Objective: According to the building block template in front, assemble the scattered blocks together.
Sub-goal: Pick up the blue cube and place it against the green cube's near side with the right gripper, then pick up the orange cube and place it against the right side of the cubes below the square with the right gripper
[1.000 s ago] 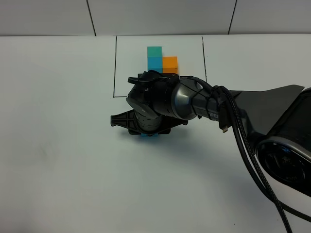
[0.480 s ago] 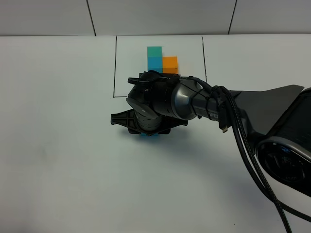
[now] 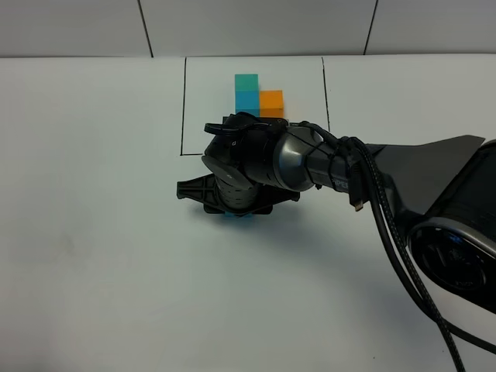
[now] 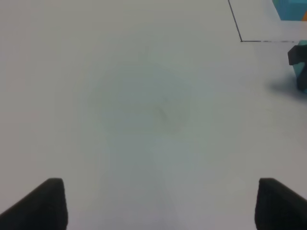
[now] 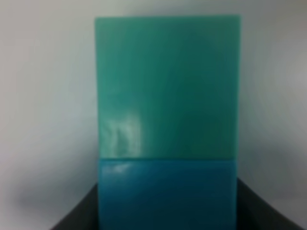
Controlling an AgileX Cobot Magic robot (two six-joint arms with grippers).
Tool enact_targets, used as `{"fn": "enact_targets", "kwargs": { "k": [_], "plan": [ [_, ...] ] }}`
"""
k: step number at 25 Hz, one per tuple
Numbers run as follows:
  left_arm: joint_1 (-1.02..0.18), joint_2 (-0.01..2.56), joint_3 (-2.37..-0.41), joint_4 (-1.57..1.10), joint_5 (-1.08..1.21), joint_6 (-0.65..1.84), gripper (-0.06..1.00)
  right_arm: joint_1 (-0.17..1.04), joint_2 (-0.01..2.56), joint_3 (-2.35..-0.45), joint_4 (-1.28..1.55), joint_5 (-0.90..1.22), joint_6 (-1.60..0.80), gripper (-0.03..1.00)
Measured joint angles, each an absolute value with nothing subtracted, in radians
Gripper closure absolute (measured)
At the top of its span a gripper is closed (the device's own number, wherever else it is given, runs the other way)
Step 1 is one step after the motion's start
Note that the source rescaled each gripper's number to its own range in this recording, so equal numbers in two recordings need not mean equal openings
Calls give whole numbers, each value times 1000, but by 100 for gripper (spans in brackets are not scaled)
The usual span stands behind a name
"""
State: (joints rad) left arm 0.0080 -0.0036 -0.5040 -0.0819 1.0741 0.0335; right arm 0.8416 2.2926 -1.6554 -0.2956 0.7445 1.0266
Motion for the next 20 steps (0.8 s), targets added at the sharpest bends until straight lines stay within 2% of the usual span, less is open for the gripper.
{"fn": "enact_targets", "kwargs": {
  "k": [6, 8, 10, 12, 15, 18, 20],
  "plan": [
    [8, -4, -504, -82, 1074, 34, 28, 842, 2271, -1654, -297, 748, 1000, 27],
    [8, -4, -504, -82, 1074, 34, 28, 842, 2243, -1654, -298, 759, 985, 12],
    [8, -4, -504, -82, 1074, 34, 28, 842, 2211, -1654, -299, 789, 963, 0],
    [8, -4, -504, -82, 1074, 34, 28, 842, 2173, -1654, -309, 853, 945, -3],
    [8, -4, -504, -82, 1074, 34, 28, 840, 2096, -1640, -370, 985, 922, -3],
    [8, -4, -504, -82, 1074, 34, 28, 828, 2006, -1588, -438, 1090, 906, 3],
    [8, -4, -504, -82, 1074, 34, 28, 802, 1936, -1525, -452, 1119, 895, 12]
  ]
}}
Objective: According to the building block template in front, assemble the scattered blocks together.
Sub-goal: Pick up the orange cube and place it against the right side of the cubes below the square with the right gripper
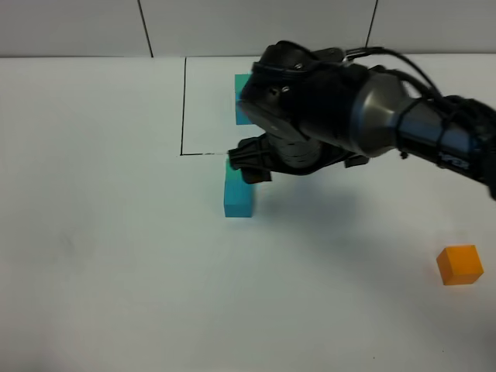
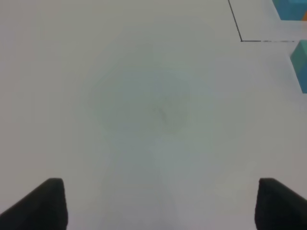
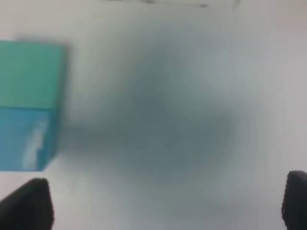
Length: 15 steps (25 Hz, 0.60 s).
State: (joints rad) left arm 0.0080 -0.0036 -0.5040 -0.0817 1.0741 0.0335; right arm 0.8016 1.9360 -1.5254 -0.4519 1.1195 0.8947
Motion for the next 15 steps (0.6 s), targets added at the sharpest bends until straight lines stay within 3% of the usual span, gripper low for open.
{"fn": "enact_targets", "kwargs": {
  "k": [4, 7, 15],
  "plan": [
    [8, -4, -504, -82, 1074, 34, 28, 725, 1770, -1328, -443, 1097, 884, 31],
    [8, -4, -504, -82, 1074, 34, 28, 657, 1654, -1167, -411, 1028, 872, 39],
    [8, -4, -504, -81, 1074, 34, 28, 512, 1485, -898, -299, 934, 753, 38]
  ]
}}
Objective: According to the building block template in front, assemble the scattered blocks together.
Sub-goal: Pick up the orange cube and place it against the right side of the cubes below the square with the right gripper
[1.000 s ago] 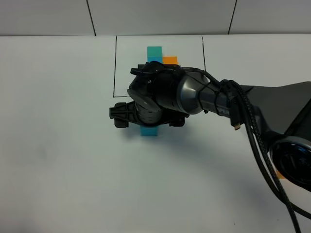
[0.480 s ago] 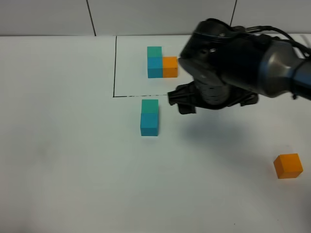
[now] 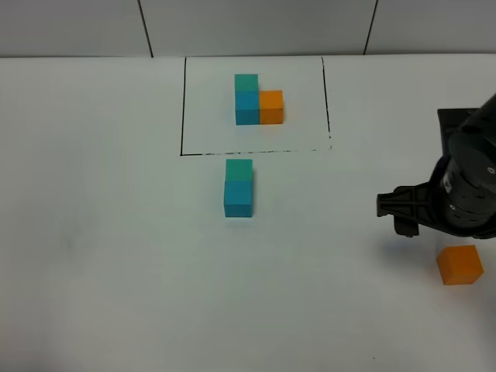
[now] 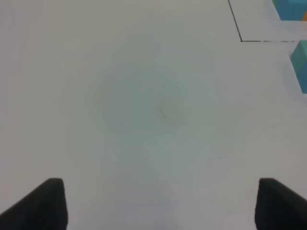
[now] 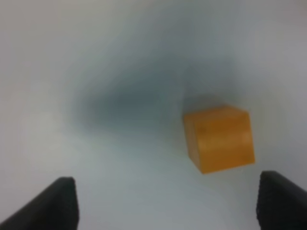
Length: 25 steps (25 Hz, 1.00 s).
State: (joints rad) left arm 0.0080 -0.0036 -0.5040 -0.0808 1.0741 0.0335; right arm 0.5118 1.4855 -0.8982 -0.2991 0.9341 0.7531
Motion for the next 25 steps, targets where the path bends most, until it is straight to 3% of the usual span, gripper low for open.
{"fn": "enact_targets", "kwargs": {
  "k": [9, 17, 25],
  "plan": [
    [8, -4, -504, -81, 1074, 34, 28, 355, 1479, -790, -181, 802, 470, 14],
    [8, -4, -504, -81, 1074, 34, 28, 238, 1478, -706, -59, 658, 217, 12],
    [8, -4, -504, -80, 1074, 34, 28, 205, 1483, -610, -24, 560, 89, 12]
  ]
}}
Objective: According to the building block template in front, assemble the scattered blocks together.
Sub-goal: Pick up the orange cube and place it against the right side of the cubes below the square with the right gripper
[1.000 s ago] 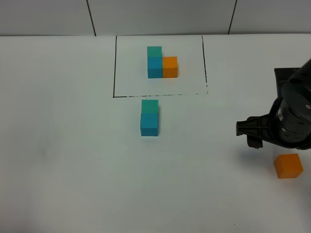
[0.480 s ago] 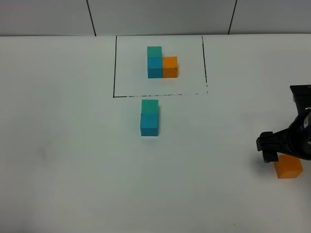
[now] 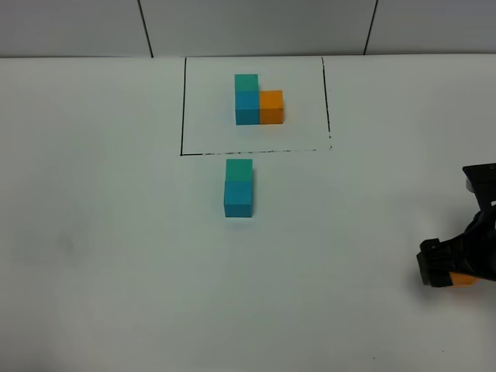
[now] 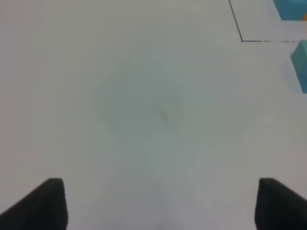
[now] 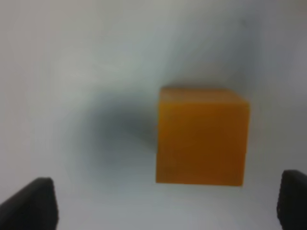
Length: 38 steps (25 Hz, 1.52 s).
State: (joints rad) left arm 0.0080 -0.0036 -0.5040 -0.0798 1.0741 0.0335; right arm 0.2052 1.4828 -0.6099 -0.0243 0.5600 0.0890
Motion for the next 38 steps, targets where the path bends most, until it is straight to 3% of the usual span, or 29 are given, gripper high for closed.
{"fn": "enact_targets", "kwargs": {
  "k": [11, 22, 26, 28, 30, 35, 38],
  "plan": [
    [8, -4, -504, -80, 1074, 34, 28, 166, 1588, -608, -17, 456, 53, 14],
    [8, -4, -504, -80, 1074, 34, 28, 166, 1661, -606, -16, 415, 53, 34],
    [8, -4, -504, -80, 1074, 34, 28, 166, 1661, -606, -16, 415, 53, 50],
    [8, -4, -504, -80, 1074, 34, 28, 166, 1661, -605, -16, 415, 53, 69],
    [8, -4, -504, -80, 1074, 34, 28, 166, 1661, -605, -22, 415, 53, 94],
    [8, -4, -504, -80, 1074, 34, 28, 166, 1661, -630, -55, 434, 38, 94],
    [8, -4, -504, -80, 1074, 34, 28, 182, 1662, -707, -64, 510, -97, 94]
  ]
}}
